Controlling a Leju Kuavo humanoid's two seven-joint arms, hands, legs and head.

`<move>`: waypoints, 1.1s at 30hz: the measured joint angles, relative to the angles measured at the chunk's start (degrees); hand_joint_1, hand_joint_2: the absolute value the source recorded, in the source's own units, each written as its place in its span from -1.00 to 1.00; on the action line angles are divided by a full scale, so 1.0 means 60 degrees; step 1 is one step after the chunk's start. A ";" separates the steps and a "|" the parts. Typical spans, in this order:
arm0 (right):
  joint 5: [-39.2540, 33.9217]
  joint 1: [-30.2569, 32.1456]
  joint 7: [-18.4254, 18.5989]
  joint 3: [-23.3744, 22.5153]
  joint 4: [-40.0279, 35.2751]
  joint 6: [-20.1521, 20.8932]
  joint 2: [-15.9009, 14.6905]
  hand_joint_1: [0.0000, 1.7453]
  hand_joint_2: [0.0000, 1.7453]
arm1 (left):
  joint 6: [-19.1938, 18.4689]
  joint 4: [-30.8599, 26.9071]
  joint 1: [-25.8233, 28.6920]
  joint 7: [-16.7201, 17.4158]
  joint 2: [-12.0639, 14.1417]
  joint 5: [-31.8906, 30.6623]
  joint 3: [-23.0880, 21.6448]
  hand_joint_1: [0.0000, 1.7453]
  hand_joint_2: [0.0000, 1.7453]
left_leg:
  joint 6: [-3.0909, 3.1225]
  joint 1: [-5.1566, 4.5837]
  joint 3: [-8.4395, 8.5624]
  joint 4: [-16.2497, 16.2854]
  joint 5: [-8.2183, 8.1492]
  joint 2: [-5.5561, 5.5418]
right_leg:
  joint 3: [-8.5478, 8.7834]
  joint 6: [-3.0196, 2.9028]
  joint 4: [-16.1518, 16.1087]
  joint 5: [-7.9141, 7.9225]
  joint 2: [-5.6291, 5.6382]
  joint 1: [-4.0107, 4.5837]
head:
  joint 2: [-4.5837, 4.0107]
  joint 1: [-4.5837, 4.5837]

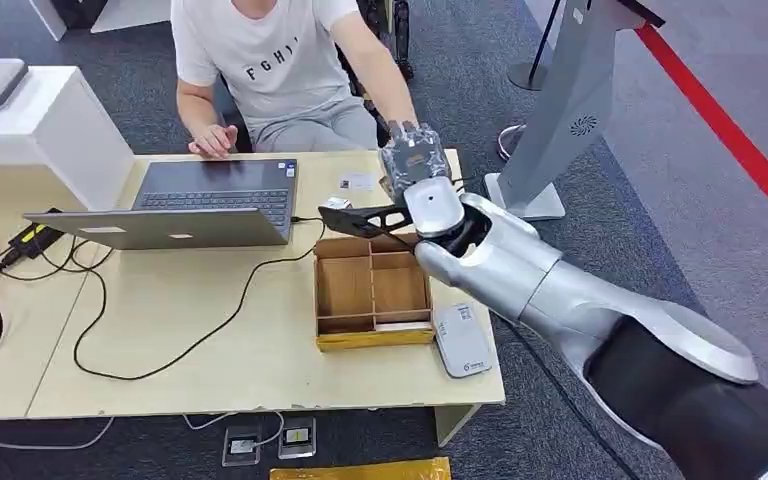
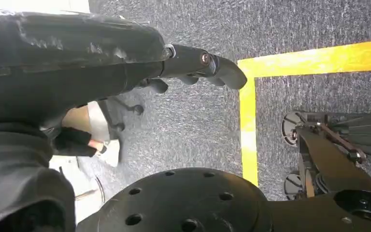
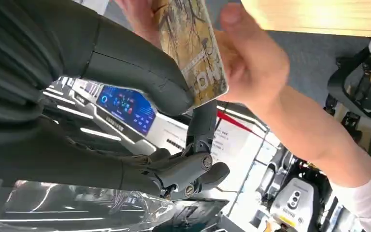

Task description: Pass the card to the sensor for recognition and then transmit it.

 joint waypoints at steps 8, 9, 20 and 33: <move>-0.0281 -0.0185 0.0106 0.0266 0.0149 0.0011 0.0025 1.00 1.00 | 0.0022 0.0000 0.0001 0.0000 0.0011 0.0004 0.0000 -1.00 -1.00 | 0.0000 0.0000 0.0000 0.0000 0.0001 0.0001 | 0.0001 0.0000 0.0000 0.0000 -0.0001 0.0000 | 0.0000 0.0000; -0.0316 -0.0211 0.0109 0.0298 0.0160 -0.0004 0.0025 -1.00 1.00 | 0.0022 0.0000 0.0002 0.0000 0.0011 0.0004 0.0000 -1.00 -1.00 | 0.0001 0.0000 0.0001 0.0000 0.0002 0.0001 | 0.0001 0.0000 0.0000 0.0001 0.0000 0.0000 | 0.0000 0.0000; -0.0863 -0.0290 0.0087 0.0463 0.0299 -0.0503 0.0018 -1.00 -1.00 | 0.0055 0.0000 0.0002 0.0077 0.0051 0.0029 0.0000 -1.00 -1.00 | 0.0001 0.0000 0.0004 0.0001 0.0003 0.0002 | -0.0001 0.0000 0.0000 0.0001 0.0002 0.0000 | 0.0000 0.0000; -0.8125 0.0378 -0.1003 -0.1059 0.0397 -0.5606 -0.0715 -1.00 -1.00 | 0.0084 0.0000 0.0047 0.0189 0.0029 0.0196 0.0000 -1.00 -1.00 | 0.0001 -0.0003 0.0009 0.0010 0.0003 0.0001 | -0.0002 0.0001 -0.0005 0.0002 -0.0002 -0.0003 | 0.0000 -0.0004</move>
